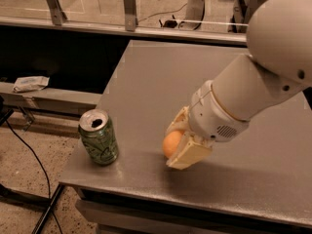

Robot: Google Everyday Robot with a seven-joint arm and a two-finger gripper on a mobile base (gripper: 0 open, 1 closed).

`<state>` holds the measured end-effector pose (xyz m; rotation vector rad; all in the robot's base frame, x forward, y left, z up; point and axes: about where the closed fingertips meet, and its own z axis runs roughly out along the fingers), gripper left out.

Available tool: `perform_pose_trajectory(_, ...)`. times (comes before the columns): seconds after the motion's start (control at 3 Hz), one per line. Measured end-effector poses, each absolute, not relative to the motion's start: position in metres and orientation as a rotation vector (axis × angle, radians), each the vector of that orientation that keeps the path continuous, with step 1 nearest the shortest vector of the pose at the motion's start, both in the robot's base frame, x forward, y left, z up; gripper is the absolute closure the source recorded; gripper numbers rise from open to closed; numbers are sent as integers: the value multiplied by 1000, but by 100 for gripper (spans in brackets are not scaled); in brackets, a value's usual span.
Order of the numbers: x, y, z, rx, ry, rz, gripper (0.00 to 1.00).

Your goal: Move orange near green can

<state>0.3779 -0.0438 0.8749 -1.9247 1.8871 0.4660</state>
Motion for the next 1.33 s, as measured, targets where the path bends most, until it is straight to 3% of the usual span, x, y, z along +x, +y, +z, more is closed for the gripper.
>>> perform_pose_trajectory(1.0, 385, 22, 842, -2053, 1905, 450, 100)
perform_pose_trajectory(1.33, 402, 25, 841, -2013, 1939, 421, 89)
